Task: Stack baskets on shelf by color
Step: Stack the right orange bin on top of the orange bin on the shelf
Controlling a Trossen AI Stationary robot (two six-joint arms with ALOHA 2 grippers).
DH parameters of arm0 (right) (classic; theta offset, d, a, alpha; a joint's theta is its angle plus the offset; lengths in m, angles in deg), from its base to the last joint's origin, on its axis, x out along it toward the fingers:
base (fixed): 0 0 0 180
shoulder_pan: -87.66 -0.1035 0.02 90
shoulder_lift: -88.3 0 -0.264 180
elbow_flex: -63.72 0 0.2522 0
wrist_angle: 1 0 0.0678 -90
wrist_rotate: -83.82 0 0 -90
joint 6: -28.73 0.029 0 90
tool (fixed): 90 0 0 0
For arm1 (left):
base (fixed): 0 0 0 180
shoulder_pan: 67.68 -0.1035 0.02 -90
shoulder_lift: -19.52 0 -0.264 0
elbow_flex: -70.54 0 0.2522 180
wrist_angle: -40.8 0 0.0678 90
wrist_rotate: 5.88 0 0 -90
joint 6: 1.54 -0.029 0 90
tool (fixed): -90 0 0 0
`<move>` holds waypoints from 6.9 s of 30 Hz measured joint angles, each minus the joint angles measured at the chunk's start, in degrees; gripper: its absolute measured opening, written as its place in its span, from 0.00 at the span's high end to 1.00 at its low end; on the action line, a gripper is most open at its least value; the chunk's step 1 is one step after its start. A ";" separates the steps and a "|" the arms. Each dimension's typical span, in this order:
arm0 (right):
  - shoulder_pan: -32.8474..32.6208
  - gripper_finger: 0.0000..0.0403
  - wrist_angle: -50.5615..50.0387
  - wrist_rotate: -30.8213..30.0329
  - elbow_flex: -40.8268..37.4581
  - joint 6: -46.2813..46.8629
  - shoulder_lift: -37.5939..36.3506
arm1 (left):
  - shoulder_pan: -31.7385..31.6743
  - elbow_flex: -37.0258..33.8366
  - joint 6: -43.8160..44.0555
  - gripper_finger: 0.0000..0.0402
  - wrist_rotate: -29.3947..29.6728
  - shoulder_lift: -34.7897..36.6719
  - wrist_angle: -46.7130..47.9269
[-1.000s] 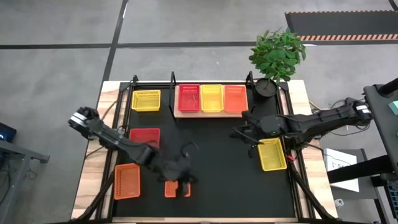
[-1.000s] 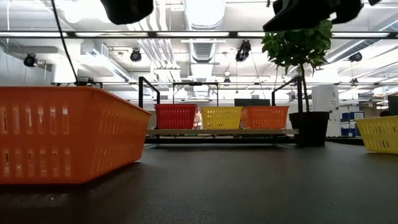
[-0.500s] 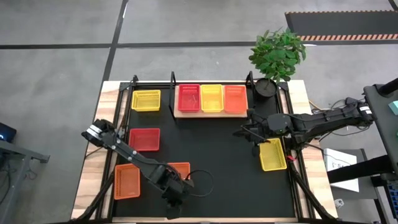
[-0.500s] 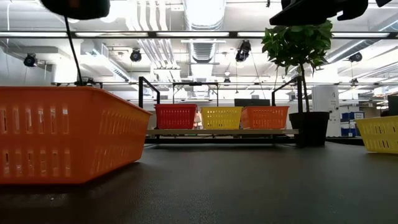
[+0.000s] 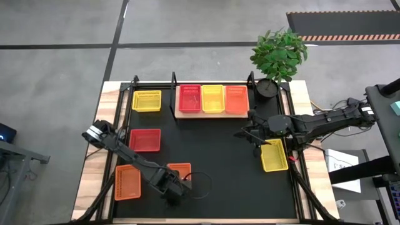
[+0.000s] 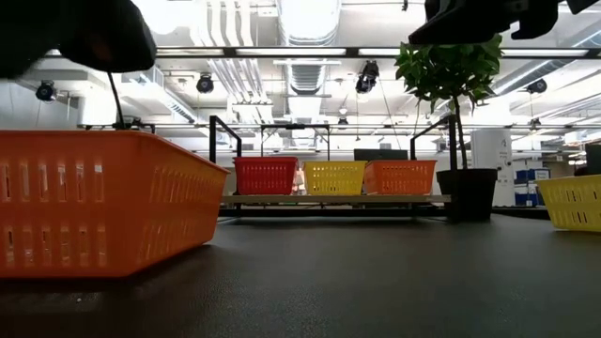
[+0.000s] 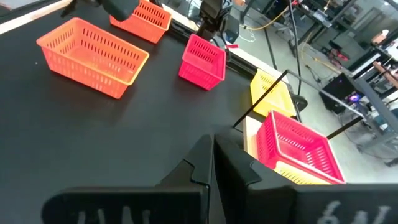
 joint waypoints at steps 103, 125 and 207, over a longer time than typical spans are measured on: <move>-6.38 0.87 -18.81 -4.59 41.29 31.15 62.34 | -17.23 -57.09 -57.39 0.83 27.13 42.32 -89.06; -5.80 0.98 -36.34 -5.25 41.17 18.92 40.65 | -17.33 -56.91 -57.39 0.83 27.36 42.26 -90.57; 33.48 0.98 -33.46 3.39 20.28 2.51 21.80 | -17.48 -56.83 -64.85 0.83 27.39 42.23 -90.50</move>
